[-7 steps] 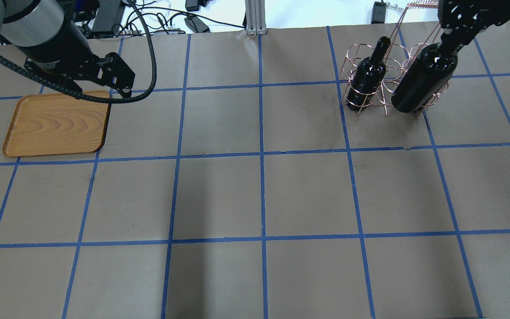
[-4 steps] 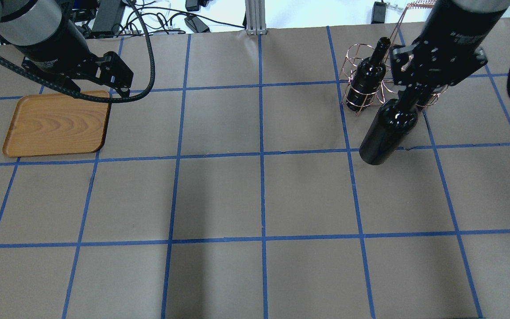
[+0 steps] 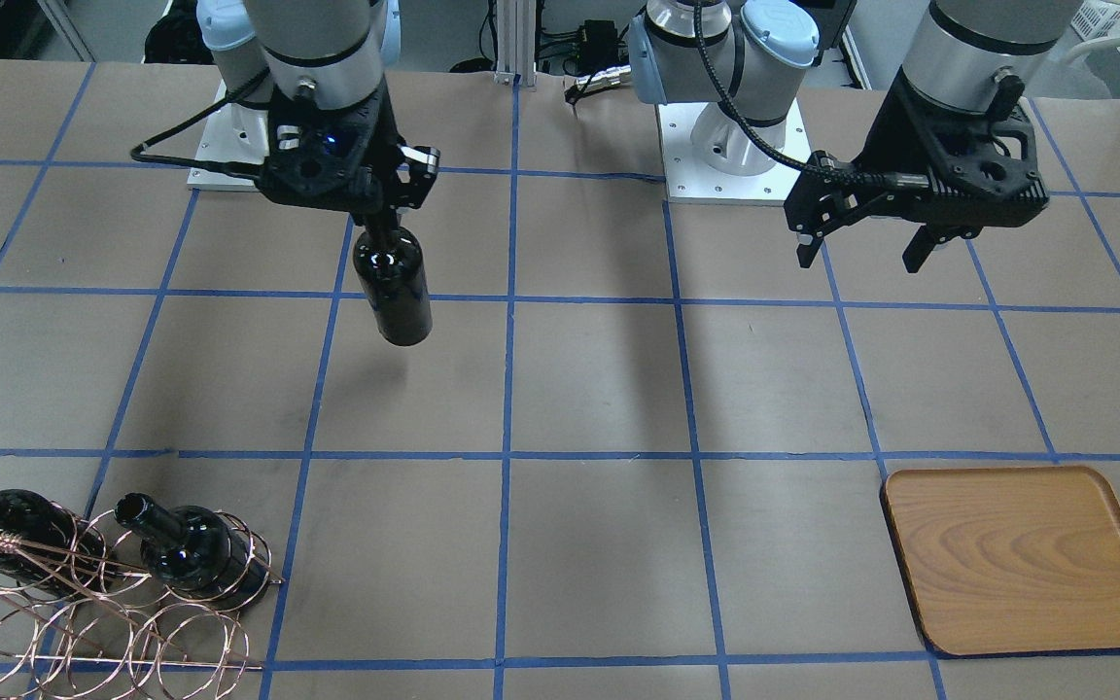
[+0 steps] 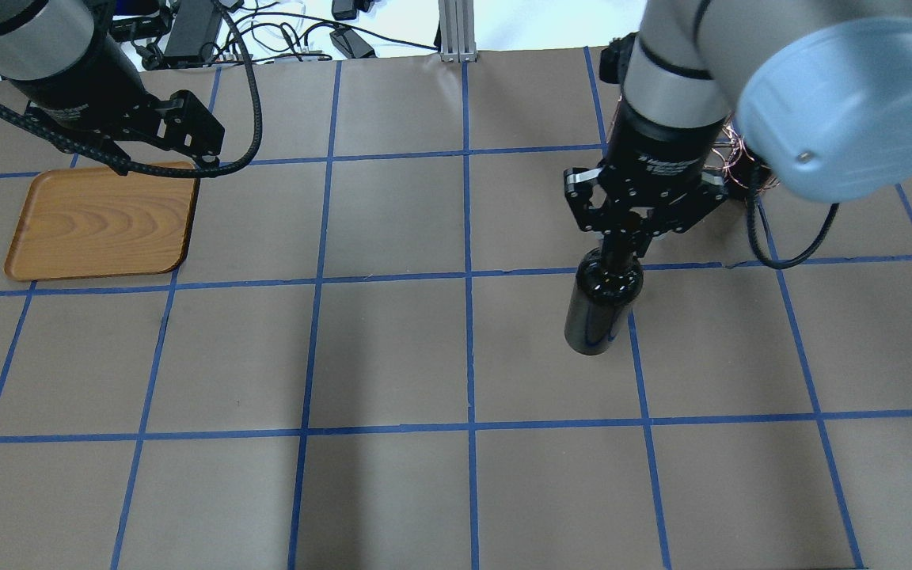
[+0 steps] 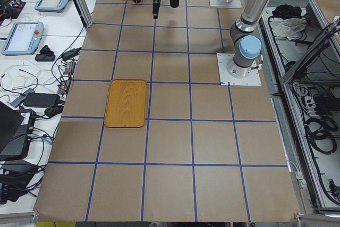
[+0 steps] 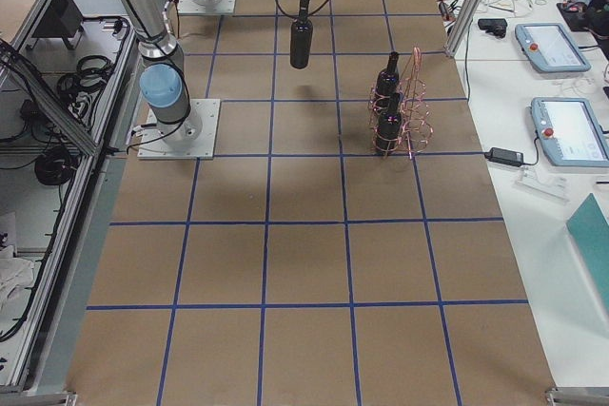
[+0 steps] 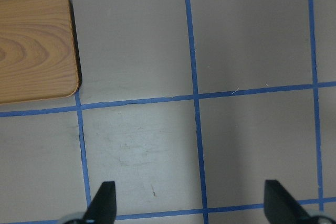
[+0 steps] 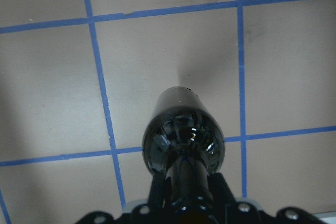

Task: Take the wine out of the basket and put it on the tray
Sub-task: 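Carry the bottle toward the tray and set it down on the table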

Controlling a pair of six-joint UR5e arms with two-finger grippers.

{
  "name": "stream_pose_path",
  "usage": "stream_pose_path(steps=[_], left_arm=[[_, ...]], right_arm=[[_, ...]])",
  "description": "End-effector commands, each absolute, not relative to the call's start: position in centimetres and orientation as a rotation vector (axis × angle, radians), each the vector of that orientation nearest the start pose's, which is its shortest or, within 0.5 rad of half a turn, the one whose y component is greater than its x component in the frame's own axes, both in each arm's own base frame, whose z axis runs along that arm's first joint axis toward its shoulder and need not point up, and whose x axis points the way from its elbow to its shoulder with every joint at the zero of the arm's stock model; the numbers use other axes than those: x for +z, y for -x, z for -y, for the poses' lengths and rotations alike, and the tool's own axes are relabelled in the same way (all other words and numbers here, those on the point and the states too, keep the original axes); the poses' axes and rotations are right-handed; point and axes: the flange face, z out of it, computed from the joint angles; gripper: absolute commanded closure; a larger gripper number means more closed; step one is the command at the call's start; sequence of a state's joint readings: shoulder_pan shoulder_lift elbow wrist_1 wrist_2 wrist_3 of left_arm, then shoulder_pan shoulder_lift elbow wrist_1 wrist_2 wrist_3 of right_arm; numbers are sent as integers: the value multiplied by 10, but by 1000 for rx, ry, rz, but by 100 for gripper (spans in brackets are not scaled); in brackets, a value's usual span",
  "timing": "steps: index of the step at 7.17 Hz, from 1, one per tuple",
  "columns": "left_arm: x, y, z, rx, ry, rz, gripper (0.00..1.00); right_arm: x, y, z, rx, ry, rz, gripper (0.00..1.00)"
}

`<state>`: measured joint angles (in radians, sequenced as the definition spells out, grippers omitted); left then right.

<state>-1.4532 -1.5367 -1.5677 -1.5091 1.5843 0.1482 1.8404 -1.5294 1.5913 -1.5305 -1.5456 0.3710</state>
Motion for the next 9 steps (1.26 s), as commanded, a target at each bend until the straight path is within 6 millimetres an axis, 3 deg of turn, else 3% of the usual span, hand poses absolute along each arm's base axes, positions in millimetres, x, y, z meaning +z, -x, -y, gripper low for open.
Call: stream_pose_path(steps=[1,3,5,6,7,8,9], left_arm=[[512,44,503,-149,46,-3113,0],[510,40,505,-145,53,-3110,0],[510,40,504,-143,56,-3111,0],[509,40,505,-140,58,-3118,0],[510,40,504,-143,56,-3110,0],[510,40,505,-140,56,-3110,0],[509,40,505,-138,56,-3109,0]], right_arm=[[431,-327,439,75,-245,-3119,87],[411,-390,412,37,-166,-3132,87],[396,-431,401,8,-174,-3110,87],[401,-448,400,-10,-182,-3090,87],[411,-476,414,-41,-210,-3069,87],[403,-515,416,-52,-186,-3079,87],[397,-536,401,-49,-158,-3084,87]])
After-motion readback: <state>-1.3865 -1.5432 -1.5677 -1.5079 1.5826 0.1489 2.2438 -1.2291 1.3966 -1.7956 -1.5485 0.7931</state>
